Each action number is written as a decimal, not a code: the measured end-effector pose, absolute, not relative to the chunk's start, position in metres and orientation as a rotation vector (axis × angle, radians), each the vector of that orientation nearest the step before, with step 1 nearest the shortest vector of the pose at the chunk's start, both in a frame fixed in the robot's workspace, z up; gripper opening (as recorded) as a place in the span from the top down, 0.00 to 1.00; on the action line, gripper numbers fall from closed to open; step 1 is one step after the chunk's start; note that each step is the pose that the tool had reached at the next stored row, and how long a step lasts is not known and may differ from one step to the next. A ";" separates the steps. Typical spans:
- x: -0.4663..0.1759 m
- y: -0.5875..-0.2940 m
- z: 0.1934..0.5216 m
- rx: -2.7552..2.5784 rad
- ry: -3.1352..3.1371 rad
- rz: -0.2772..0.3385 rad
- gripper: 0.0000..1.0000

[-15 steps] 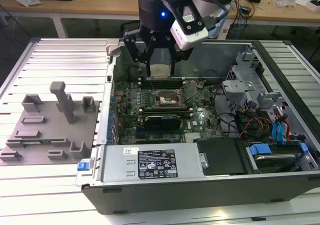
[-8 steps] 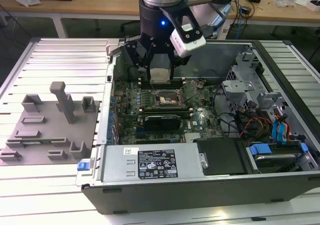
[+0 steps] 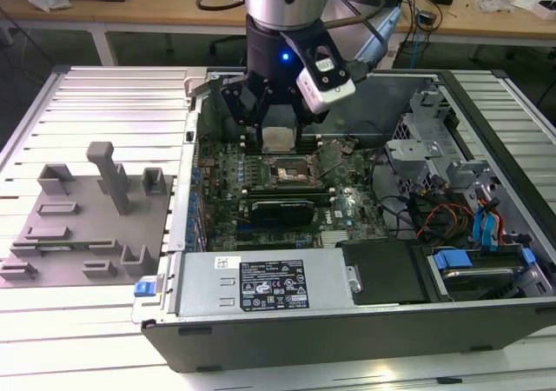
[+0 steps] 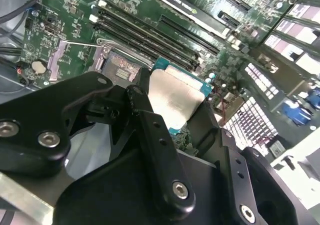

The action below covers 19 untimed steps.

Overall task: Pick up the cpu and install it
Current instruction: 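Pick up the cpu and move it towards the insertion slot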

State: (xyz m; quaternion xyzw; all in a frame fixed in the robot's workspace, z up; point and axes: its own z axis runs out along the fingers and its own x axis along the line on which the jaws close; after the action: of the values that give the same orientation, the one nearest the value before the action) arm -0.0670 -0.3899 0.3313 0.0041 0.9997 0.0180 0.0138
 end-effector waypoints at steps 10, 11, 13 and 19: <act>-0.050 -0.371 0.300 0.014 3.135 0.055 0.45; -0.049 -0.370 0.298 0.014 3.135 0.055 0.45; -0.049 -0.365 0.294 0.011 3.134 0.055 0.45; -0.049 -0.355 0.283 -0.013 3.126 0.054 0.45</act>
State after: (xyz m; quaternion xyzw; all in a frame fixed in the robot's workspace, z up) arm -0.0494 -0.3548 0.2833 -0.0042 0.9998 0.0172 0.0074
